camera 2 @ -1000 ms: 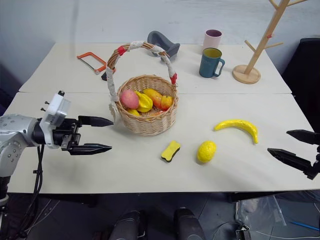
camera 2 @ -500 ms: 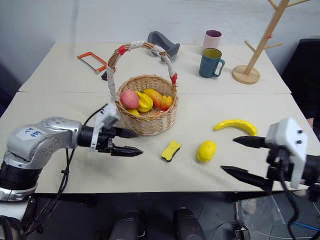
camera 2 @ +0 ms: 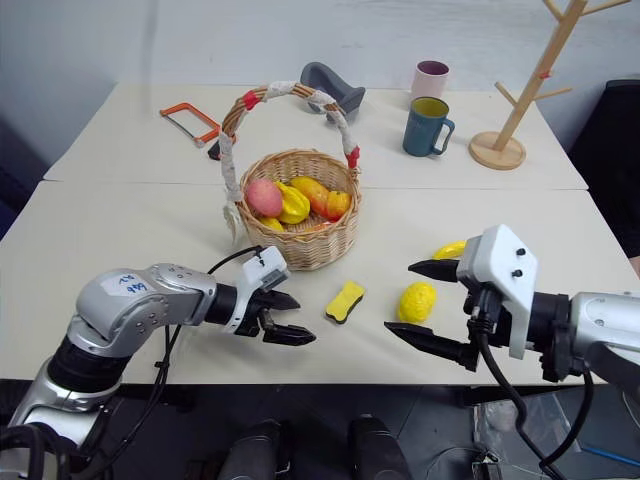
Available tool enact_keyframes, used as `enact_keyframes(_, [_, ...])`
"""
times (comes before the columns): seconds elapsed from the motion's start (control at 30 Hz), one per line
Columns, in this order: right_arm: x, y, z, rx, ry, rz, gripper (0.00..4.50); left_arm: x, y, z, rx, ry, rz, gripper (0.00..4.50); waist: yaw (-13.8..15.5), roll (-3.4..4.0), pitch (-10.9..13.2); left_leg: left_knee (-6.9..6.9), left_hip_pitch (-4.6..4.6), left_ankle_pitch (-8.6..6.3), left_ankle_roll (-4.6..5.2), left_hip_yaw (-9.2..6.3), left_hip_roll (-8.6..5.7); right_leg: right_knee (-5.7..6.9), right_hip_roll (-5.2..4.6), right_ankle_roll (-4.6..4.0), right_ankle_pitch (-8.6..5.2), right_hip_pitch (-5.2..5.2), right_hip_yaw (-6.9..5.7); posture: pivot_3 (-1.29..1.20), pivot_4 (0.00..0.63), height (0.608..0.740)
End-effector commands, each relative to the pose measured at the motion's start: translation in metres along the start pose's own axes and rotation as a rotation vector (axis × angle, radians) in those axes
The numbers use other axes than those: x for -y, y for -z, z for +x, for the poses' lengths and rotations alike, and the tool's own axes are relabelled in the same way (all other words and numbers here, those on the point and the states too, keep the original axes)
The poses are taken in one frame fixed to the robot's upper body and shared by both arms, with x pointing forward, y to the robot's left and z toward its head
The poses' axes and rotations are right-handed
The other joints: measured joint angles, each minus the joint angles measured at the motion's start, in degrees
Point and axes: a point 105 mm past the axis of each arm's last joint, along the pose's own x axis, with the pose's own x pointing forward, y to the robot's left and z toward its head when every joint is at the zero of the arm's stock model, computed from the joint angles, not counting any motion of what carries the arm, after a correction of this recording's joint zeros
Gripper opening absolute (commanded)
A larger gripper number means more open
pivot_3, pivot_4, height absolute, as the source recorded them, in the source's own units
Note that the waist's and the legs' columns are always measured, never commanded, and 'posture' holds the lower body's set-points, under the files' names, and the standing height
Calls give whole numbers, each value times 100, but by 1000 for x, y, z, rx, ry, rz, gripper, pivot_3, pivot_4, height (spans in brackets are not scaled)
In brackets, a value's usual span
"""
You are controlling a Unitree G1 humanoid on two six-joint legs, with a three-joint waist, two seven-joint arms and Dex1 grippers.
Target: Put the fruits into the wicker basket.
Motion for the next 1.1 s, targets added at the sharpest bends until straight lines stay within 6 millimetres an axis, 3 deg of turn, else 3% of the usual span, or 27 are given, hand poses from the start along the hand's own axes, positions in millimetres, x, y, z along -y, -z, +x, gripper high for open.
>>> enact_keyframes(0.03, [-4, -5, 1, 18, 7, -26, 4464, -7, -5, -5, -28, -56, 155, 4500, -11, 0, 0, -2, 1, 0, -1, 1, 0, 0, 0, 0, 0, -2, 2, 0, 150, 740])
enact_keyframes(0.2, [-7, -3, 1, 22, 21, -17, 4464, -23, 3, -16, -130, -68, 343, 4500, 0, 1, 0, -10, 2, 2, -3, 4, 0, -3, -1, -3, -2, -3, 2, 0, 150, 740])
enact_keyframes(0.37, [-7, -2, 2, 36, 36, -14, 4464, -46, -12, -23, -142, -153, 507, 4500, 22, 0, 0, -3, -1, -3, 9, 2, -3, -4, -5, -3, -2, -1, -1, 0, 150, 740])
enact_keyframes(0.47, [-7, -2, 3, 45, 41, -13, 4464, -25, -33, -10, -62, -64, 619, 4500, 26, 0, 0, -2, -5, -20, 40, 4, -6, -4, -10, -3, -2, -1, 0, 0, 150, 740])
enact_keyframes(0.53, [-8, 0, 3, 46, 45, -10, 4464, 0, -45, 5, 32, 54, 555, 4500, 30, 0, 0, 0, -5, -20, 41, 4, -7, -5, -11, -3, -2, 1, 0, 0, 150, 740])
enact_keyframes(0.7, [-13, 1, 5, 50, 39, -3, 4464, 16, -49, 17, 51, 148, 282, 4500, -29, 1, 0, 11, -13, -19, 38, 0, -5, 1, -2, 7, -5, -4, 2, 0, 150, 740])
enact_keyframes(0.83, [-14, 1, 4, 42, 39, -3, 4464, 5, -43, 30, -23, 59, 139, 4500, -17, 2, -1, 2, 3, -10, 23, -12, -3, 21, 10, 2, -7, -4, 7, 0, 150, 740])
enact_keyframes(0.97, [-13, -1, 2, 53, 57, 2, 4464, -12, -42, 38, -39, -76, 129, 4500, 5, 2, -1, 4, 1, -7, 23, -19, -10, 20, 4, 3, -8, 1, 7, 0, 150, 740])
enact_keyframes(1.1, [-13, 0, 2, 51, 66, 7, 4464, -4, -42, 44, -39, -55, 91, 4500, 7, 2, -1, 4, 0, -6, 22, -21, -9, 21, 4, 3, -7, 1, 5, 0, 150, 740])
